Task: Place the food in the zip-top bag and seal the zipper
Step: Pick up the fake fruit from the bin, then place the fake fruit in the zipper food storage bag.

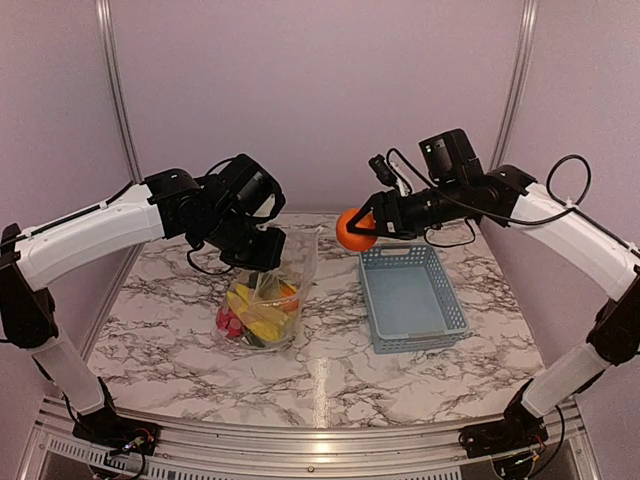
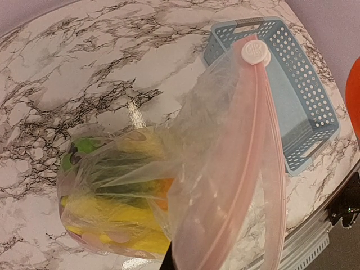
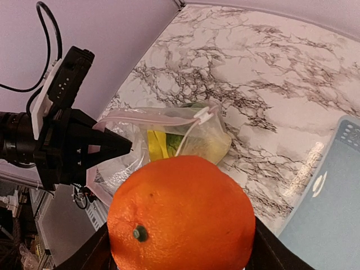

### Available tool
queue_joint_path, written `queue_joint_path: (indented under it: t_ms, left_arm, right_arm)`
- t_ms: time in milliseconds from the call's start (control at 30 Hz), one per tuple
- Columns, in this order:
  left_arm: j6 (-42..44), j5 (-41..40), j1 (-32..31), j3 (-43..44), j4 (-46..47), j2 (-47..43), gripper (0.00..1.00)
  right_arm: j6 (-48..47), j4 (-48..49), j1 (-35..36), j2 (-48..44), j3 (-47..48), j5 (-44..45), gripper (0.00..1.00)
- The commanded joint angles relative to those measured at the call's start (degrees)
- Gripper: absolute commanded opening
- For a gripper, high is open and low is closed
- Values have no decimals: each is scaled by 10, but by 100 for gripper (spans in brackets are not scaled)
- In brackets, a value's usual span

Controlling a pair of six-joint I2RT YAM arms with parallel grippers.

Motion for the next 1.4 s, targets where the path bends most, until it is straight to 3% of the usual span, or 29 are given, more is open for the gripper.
queue_joint_path:
  t_ms: [0,233,567,800,1000,1067,1100,1367]
  left_arm:
    - [7,8,5,7,-3,4,0]
    - [5,4,9,12,-4,1,0]
    - [-10,15,26,11,3,-11,0]
    - [-12,22,37,16,3,-15,0]
    - [-14,27,41,16,4,-16,0]
    - [-13,28,42,16,5,-16,0]
    - [-14,27,42,16,4,-16,0]
    - [-13,27,45,12,8,-21,0]
  right_arm:
    - [23,75,32,35,16,-46,57]
    - [24,101,68,97,74,-74,58]
    - [30,122,83,133,78,-94,59]
    - [18,100,88,149,93,-54,63]
    - [13,70,103,176,133,-33,72]
    - [16,58,106,184,149,-30,87]
    - [16,47,106,186,158,-28,90]
    - [0,-28,105,159,204,12,92]
